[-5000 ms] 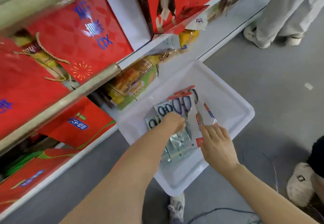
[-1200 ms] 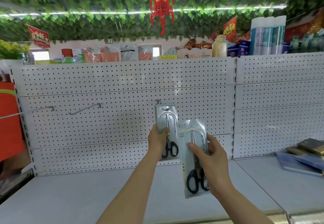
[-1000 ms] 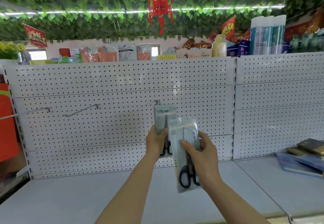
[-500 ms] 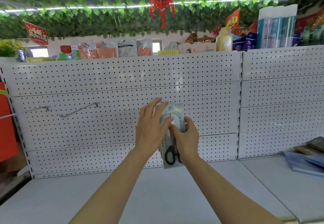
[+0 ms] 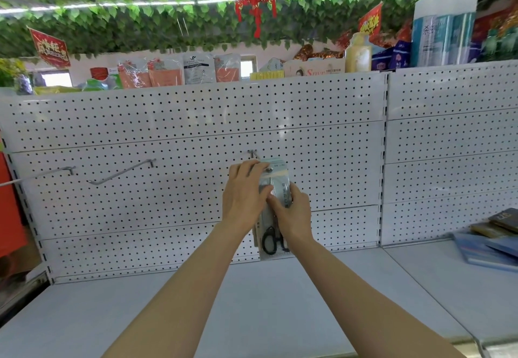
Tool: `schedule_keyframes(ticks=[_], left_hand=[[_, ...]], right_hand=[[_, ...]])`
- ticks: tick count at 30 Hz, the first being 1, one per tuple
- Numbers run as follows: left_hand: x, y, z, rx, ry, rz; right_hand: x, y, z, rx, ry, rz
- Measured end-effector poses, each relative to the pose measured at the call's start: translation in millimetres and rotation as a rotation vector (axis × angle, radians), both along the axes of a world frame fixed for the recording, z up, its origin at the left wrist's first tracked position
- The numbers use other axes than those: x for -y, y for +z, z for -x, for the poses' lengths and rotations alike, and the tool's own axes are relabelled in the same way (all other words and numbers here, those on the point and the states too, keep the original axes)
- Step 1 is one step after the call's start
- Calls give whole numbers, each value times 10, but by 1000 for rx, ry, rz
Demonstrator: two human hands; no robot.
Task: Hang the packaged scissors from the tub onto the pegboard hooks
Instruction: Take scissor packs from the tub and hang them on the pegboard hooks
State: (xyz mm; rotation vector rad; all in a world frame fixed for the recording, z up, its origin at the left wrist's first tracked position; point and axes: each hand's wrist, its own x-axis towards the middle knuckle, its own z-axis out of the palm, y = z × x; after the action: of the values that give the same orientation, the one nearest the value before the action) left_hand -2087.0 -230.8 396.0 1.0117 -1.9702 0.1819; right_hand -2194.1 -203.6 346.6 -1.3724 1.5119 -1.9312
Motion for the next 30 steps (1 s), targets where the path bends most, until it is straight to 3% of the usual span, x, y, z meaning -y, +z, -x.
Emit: schedule_keyframes(ticks=[8,13,20,30], left_hand=[[1,-29,-32,24,27,31],[-113,44,-106,123,8,52],[-693,138,-207,258,-8,151],[-1959,-599,356,353,-203,169]], right_hand=[[26,-39,86,-156,-125,-134],[-299,57,243,-424,-282,-74],[-1117,291,524,-818,-480,124],[-2695,-236,1197,-1043,-661,74]])
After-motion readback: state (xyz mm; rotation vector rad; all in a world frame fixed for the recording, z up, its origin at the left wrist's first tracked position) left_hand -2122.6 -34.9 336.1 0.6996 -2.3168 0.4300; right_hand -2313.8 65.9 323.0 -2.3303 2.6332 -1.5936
